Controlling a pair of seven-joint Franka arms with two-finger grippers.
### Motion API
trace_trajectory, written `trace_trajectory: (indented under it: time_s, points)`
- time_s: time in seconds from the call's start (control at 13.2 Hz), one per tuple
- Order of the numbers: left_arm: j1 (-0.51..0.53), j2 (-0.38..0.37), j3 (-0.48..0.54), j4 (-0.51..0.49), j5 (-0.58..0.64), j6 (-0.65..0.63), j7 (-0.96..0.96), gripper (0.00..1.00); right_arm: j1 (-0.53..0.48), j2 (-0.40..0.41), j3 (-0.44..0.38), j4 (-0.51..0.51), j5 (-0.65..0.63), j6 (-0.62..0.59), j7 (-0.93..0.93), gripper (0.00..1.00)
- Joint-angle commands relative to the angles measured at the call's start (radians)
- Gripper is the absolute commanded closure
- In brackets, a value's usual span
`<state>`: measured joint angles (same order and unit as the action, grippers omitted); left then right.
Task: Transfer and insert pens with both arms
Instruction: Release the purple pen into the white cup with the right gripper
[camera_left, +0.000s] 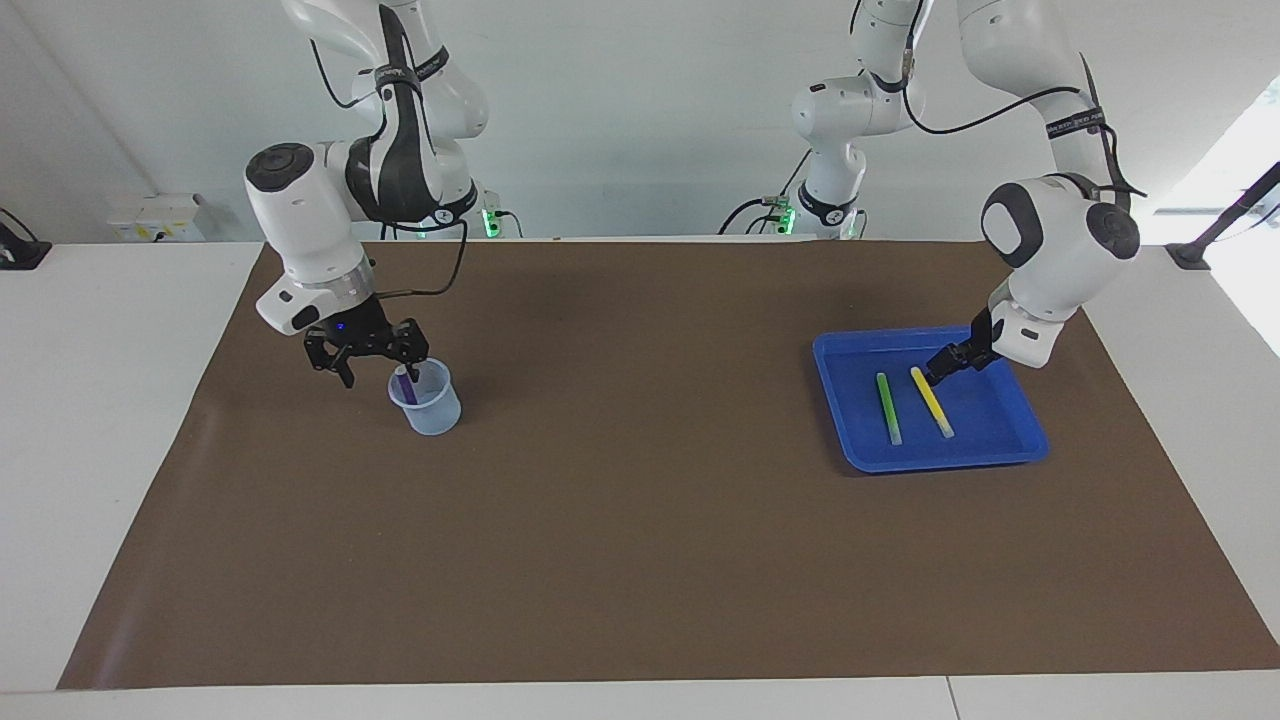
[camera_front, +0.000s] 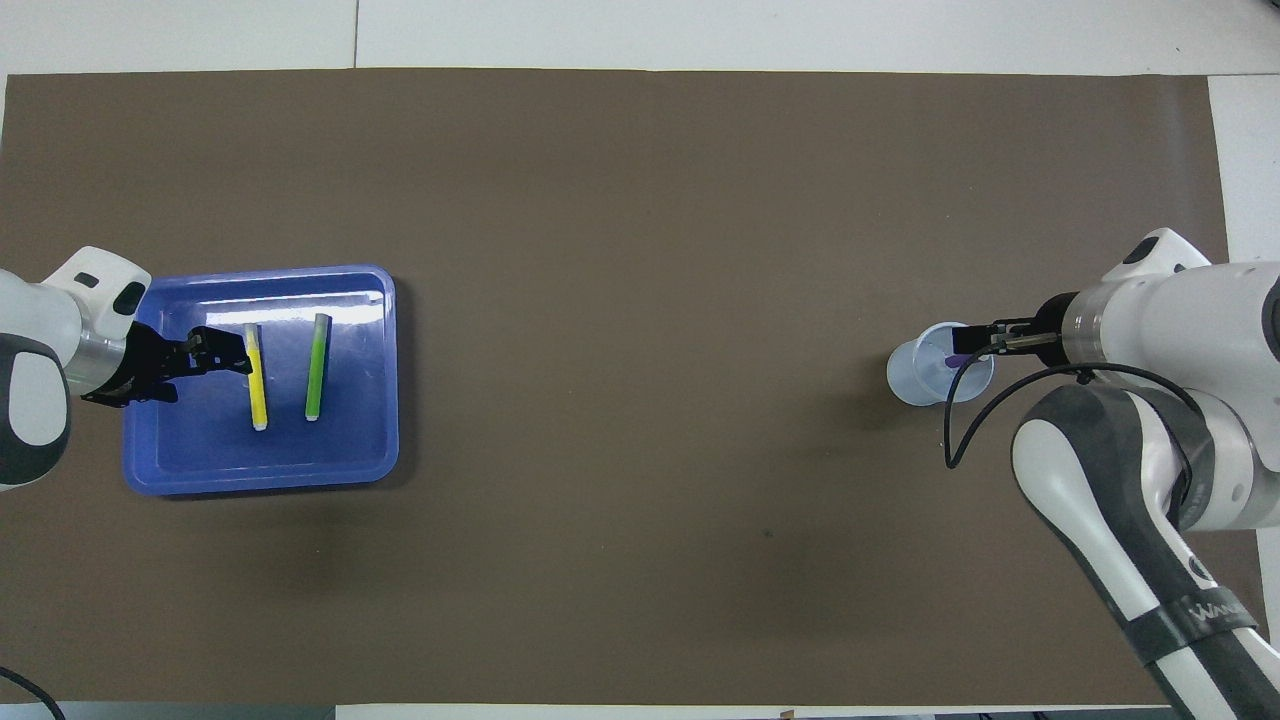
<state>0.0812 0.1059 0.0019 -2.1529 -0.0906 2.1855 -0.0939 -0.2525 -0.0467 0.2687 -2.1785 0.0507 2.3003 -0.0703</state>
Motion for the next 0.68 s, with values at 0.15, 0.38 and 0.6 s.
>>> trace_trajectory:
  time_s: [0.15,0.38,0.6]
  points:
    - [-0.003,0.087,-0.003,0.004,0.048,0.088,0.055,0.06,-0.016,0.016,0.014,0.196,-0.014,-0.232,0.102,0.00]
    - [-0.008,0.109,-0.003,0.007,0.075,0.103,0.091,0.17,-0.021,0.031,0.012,0.311,-0.015,-0.364,0.135,0.00]
    - [-0.008,0.110,-0.003,0.013,0.075,0.100,0.092,0.25,-0.007,0.063,0.012,0.437,-0.020,-0.487,0.184,0.00]
